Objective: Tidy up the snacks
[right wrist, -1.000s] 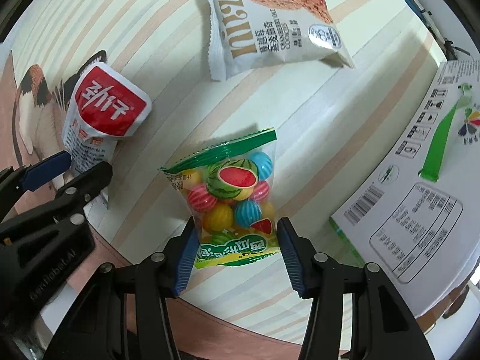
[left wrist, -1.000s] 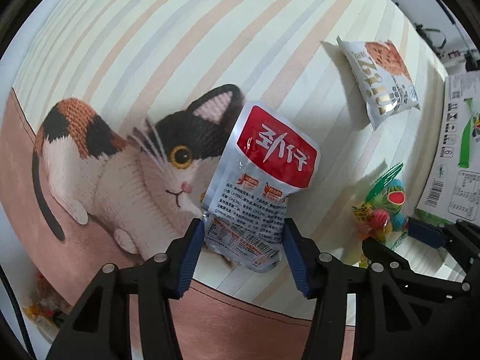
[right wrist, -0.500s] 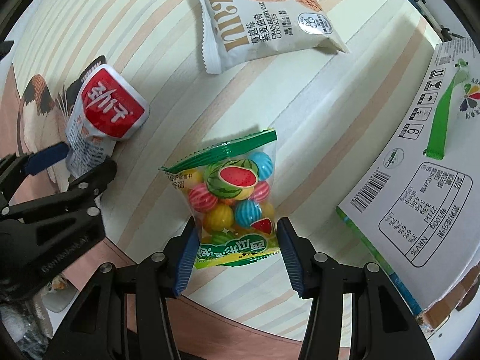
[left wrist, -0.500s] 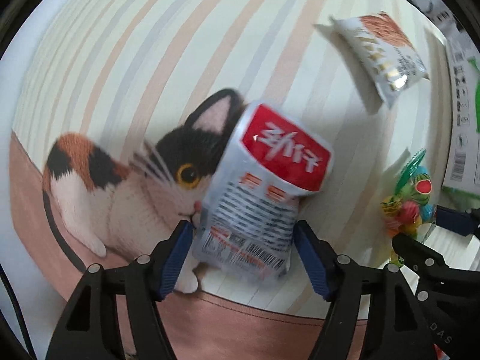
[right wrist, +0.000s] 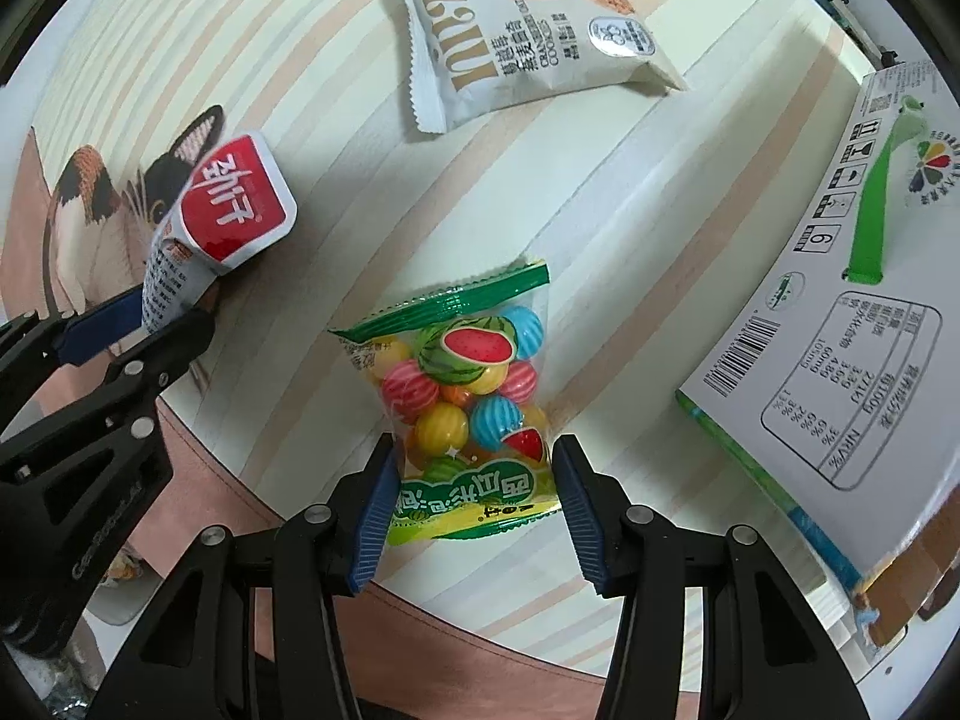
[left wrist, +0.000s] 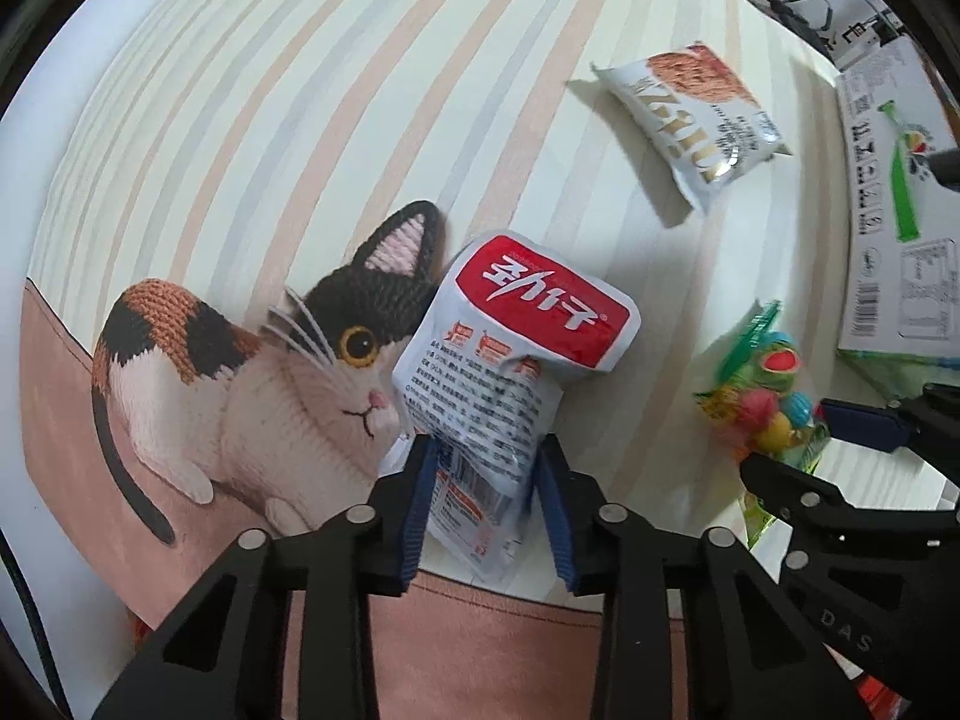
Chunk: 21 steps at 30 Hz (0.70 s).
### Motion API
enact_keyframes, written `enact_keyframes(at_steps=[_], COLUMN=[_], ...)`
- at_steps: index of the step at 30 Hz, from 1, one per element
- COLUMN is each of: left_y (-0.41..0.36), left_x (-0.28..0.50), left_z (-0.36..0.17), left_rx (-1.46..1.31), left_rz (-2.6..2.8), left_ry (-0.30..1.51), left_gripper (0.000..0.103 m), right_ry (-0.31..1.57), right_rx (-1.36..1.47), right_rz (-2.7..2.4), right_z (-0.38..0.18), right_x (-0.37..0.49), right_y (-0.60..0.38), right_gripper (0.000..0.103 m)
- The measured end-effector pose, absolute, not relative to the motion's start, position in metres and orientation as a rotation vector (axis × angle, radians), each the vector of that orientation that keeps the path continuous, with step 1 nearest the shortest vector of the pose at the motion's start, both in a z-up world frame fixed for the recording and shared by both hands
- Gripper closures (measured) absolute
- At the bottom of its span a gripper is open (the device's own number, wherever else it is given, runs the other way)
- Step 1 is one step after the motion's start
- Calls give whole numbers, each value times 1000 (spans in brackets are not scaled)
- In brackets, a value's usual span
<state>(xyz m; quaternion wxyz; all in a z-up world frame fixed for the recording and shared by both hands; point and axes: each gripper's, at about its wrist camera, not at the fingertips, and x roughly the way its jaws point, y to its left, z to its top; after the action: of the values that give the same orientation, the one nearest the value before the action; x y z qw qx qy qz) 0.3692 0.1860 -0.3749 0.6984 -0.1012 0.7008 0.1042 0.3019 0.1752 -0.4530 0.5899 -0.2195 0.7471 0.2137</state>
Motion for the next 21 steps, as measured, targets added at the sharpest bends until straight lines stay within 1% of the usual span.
enact_keyframes(at_steps=[2,3,6,9,11,14,17,18,19,21], left_y=[185,185,185,192,196,201,201,214,217,215], left_x=[366,363,358,352,349,349,354,355,357,360], left_z=[-368,-364,-354,-341,-331,-326,-347,-352,-356,-368], left_rx=[-244,-253,-264,-297,-309,-292,-302,-305,-309,-327], left_rz=[218,212,198,182,177,169,120,122,114,92], left_ry=[1553,1549,1529,1518,1502,1493,1534,1555,1584,1616], left_gripper=[76,79,83,83,86,86,85,81,79,79], right_ry=[1733,1731,1722,1724,1726,1730,1736,1738,1738,1741], right_rx=[-498,-488,-461,-424,-395,-363,-353,-347,-343,-334], right_rz=[512,519,537,549,557,557,552,551,551,553], right_z=[-447,-443,-433,-426,-421,-420,-422,-423,-423,-423], right_x=[298,297,293,291,294,296,304,307,308,309], right_y=[173,174,172,167,162,154,149,147,146,144], right_gripper=[50,50,51,52,52,52,52,52,52,52])
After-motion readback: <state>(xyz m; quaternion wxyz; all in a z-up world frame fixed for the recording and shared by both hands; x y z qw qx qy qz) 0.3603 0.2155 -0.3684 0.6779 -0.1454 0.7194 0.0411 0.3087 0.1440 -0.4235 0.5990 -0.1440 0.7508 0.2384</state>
